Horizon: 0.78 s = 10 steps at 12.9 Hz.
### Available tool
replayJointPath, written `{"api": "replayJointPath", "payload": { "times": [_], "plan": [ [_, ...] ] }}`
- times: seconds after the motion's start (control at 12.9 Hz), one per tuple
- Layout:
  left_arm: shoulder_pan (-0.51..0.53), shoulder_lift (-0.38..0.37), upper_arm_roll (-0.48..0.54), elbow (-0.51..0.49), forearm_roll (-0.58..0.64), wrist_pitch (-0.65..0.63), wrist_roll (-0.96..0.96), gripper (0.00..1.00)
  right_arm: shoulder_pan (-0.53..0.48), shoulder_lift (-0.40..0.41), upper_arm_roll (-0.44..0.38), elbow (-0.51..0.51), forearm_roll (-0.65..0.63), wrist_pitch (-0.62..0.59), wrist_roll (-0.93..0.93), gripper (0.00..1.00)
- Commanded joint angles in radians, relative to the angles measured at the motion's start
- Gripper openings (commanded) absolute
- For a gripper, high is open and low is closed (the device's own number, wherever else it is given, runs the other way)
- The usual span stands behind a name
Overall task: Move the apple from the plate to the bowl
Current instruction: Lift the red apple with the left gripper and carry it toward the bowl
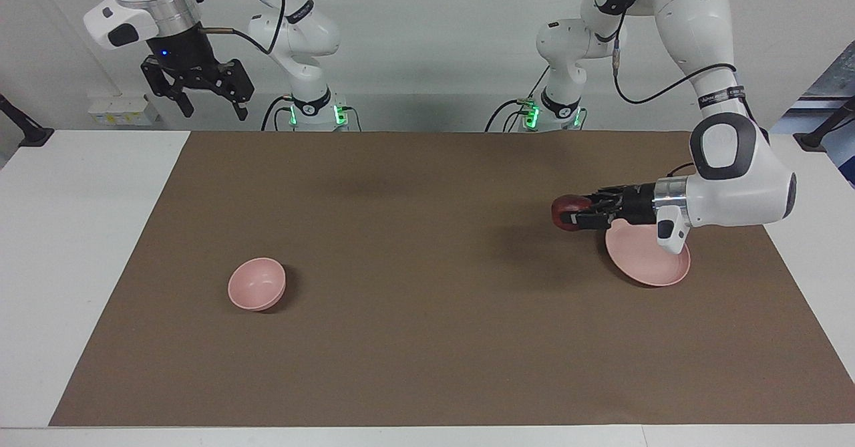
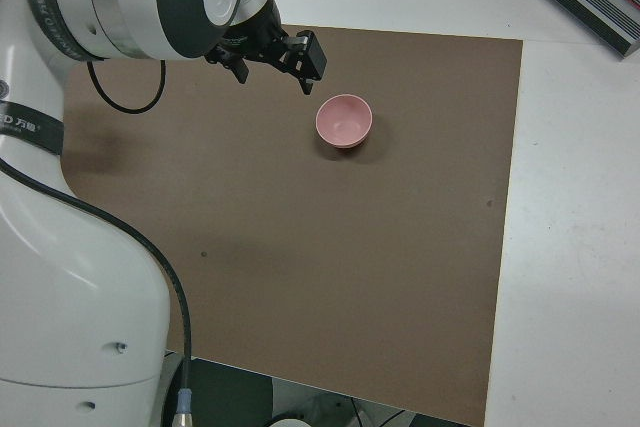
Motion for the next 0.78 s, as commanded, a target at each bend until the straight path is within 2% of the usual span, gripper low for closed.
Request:
{"api": "replayJointPath", "payload": {
  "times": [0.0, 0.47, 0.7],
  "plan": [
    [-0.009, 0.016, -0.023, 0.023, -0.117, -0.016, -0.171, 0.00, -0.013, 0.006, 0.004, 0.017, 0.021, -0.015, -0.019, 1.00],
    [-0.022, 0.005, -0.091, -0.015, -0.360, -0.002, -0.359, 0.00, -0.019, 0.006, -0.010, 0.016, 0.024, -0.027, -0.045, 1.00],
    [-0.023, -0.009, -0.173, -0.061, -0.464, 0.047, -0.374, 0.00, -0.021, -0.003, -0.014, -0.012, 0.162, 0.033, -0.013, 1.00]
  ]
}}
